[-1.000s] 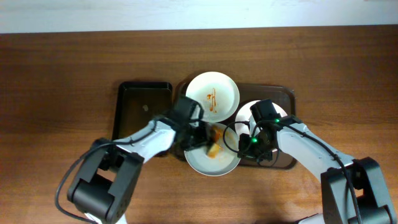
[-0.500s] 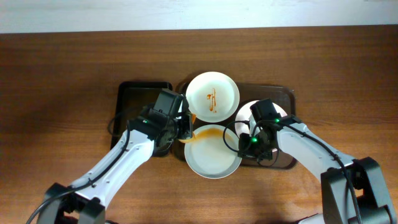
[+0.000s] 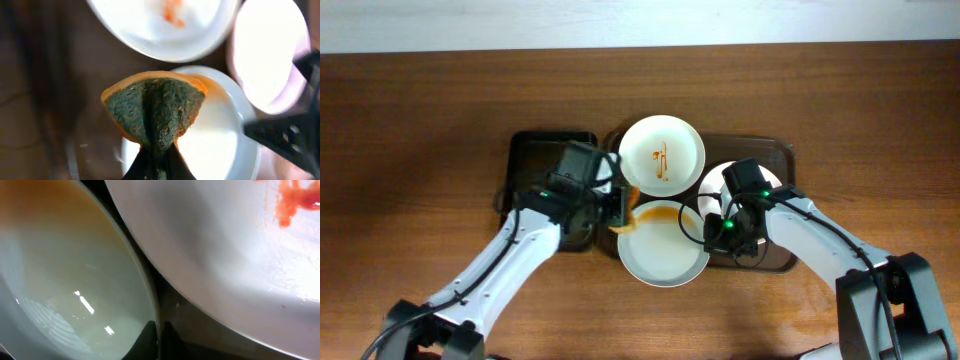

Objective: Clean dirty plates on tray and stack at the side
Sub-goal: 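Scrub the front plate with the sponge using the left gripper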

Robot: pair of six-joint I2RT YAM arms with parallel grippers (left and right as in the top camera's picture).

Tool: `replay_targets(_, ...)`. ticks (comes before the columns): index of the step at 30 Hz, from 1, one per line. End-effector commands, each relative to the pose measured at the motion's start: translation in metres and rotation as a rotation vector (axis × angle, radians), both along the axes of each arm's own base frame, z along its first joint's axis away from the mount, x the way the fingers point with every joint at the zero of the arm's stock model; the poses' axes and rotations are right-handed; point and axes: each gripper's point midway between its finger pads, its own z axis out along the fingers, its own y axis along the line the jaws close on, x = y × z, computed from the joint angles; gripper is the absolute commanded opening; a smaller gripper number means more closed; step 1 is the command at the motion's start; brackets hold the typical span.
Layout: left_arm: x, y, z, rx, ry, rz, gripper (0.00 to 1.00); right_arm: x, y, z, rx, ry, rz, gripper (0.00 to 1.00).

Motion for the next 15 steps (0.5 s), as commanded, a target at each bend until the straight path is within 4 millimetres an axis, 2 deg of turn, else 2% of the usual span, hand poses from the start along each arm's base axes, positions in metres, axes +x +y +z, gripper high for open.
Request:
replay_targets(1,-0.023,-0.035,-0.014,-0.032,0.054,-0.117,0.00,0.002,0.002,0.000,-0.007,-0.006,0.010,0.07)
replay_targets(6,-0.034,-0.051,-0.060,0.007,0.166,-0.120,0.00,0.002,0.001,0.000,-0.007,-0.006,0.010,0.04)
replay_targets(8,-0.016,-0.029,-0.071,0.143,0.098,-0.047,0.00,0.001,0.001,0.000,-0.009,-0.002,0.010,0.04)
replay_targets(11,0.000,-0.009,-0.069,0.229,0.037,0.021,0.00,0.000,0.001,0.000,-0.010,0.001,0.010,0.04)
replay_targets(15,0.024,0.007,-0.036,0.214,-0.054,0.097,0.00,0.000,0.001,0.000,-0.010,0.002,0.010,0.04)
